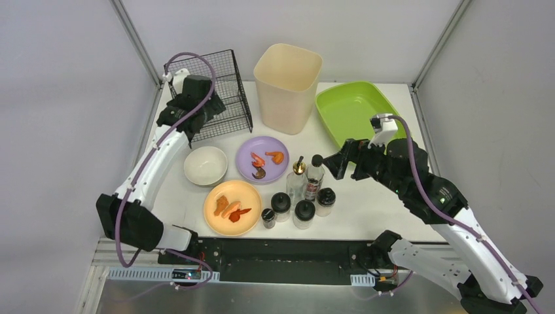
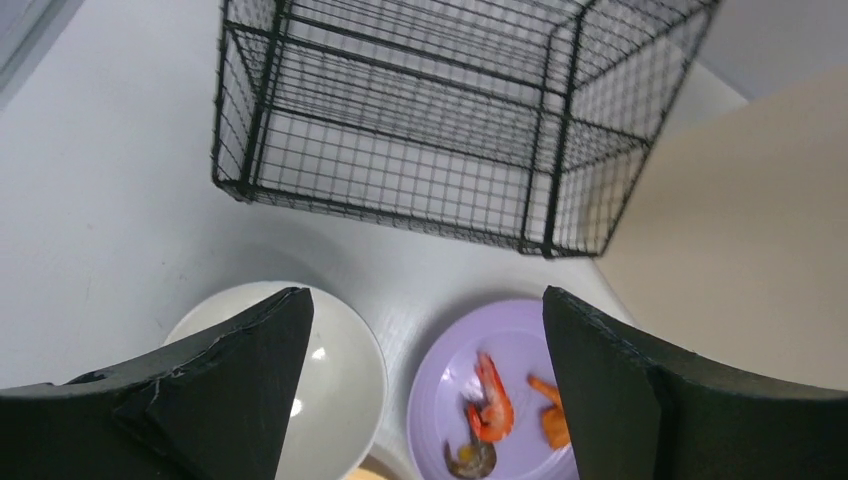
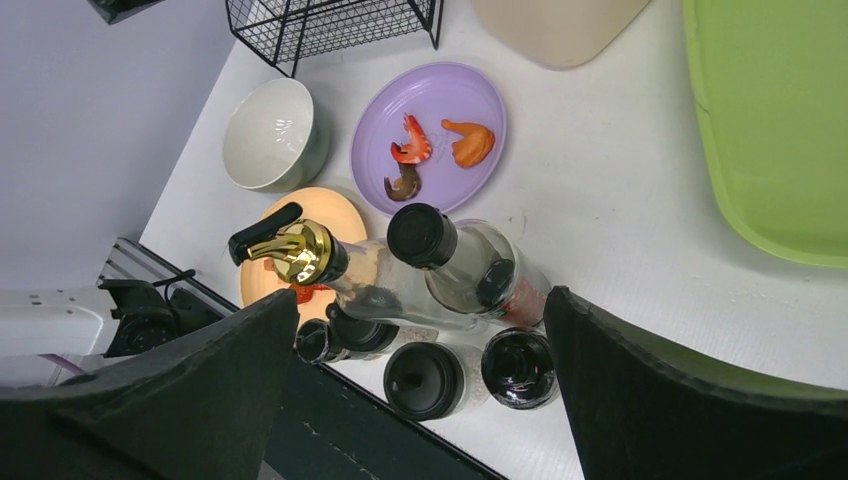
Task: Clear the kitchen counter
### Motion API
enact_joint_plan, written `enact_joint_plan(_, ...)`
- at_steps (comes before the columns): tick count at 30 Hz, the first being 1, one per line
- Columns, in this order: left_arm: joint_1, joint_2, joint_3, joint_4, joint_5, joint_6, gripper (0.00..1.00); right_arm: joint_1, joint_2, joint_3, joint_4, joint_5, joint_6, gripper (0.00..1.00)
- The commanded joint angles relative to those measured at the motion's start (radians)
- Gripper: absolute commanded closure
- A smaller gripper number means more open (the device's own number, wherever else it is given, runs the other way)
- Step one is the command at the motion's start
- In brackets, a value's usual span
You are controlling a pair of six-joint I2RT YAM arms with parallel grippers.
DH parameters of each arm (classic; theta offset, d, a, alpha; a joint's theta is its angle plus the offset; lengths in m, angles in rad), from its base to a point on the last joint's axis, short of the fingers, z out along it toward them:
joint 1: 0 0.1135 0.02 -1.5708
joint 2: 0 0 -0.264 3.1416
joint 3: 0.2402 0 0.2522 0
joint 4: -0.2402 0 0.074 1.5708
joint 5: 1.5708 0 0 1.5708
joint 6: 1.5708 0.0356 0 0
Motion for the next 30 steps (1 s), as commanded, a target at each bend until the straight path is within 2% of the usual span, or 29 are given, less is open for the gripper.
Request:
enact_joint_plan(1,0.119,0.072,0.069,0.022,0.045,-0.054,0.14,0.009,-0.047,0.0,-0.007,-0.032,0.017,0.03)
enact_joint_plan(5,0.191,0.147,0.107,0.044,0.118,-0.028,0.19,0.009,-0.075,-0.007,-0.014,-0.048,0.015,0.03)
enact_joint_plan(12,0.274,0.237,0.138,0.044,0.177,0.049,0.17,0.015,-0.072,-0.02,-0.021,-0.059,0.014,0.03)
enact_joint_plan(30,0.397,0.349,0.16,0.058,0.3,0.345,0.19,0.033,-0.064,-0.039,-0.004,-0.07,0.012,0.03)
